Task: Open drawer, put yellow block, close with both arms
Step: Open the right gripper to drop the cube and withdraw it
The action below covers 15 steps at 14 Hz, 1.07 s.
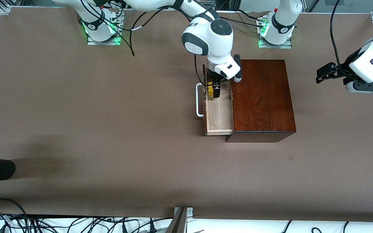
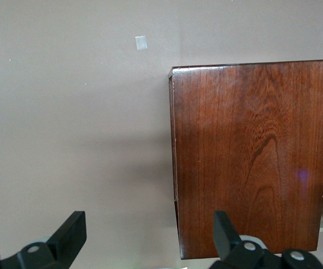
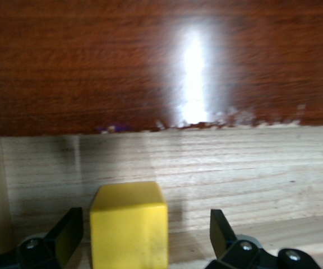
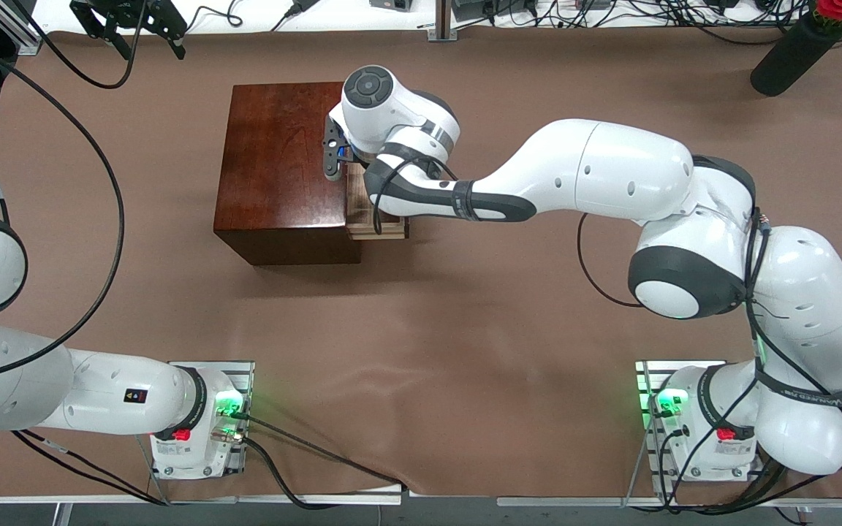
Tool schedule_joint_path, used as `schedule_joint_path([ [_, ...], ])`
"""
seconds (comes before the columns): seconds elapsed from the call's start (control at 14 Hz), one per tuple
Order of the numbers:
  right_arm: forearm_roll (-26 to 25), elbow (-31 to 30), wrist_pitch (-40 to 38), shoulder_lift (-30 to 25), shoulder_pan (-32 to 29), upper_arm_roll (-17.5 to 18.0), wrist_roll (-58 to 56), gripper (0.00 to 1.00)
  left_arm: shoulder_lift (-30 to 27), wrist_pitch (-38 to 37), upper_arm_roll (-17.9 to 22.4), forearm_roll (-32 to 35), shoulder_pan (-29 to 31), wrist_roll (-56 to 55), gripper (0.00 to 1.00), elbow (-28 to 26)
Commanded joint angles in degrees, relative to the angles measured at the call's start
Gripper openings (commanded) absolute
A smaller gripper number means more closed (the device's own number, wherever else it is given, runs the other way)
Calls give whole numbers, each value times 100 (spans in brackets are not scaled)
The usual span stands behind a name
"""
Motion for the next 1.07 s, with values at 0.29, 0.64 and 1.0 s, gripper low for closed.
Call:
schedule_joint_path([
  [0.29,95,80,-522,-1076,-466,-129,774,100,18,-258,-16,-58,15,126,100,234],
  [0.64,358,71,-980,-1569,-1203,-138,1304,100,-8,-408,-51,-101,-81,117,100,339],
  [1.0,1023,-402,-1104,-2324,-1898,-620,1286,100,36,-461,-569,-154,-178,117,100,418],
])
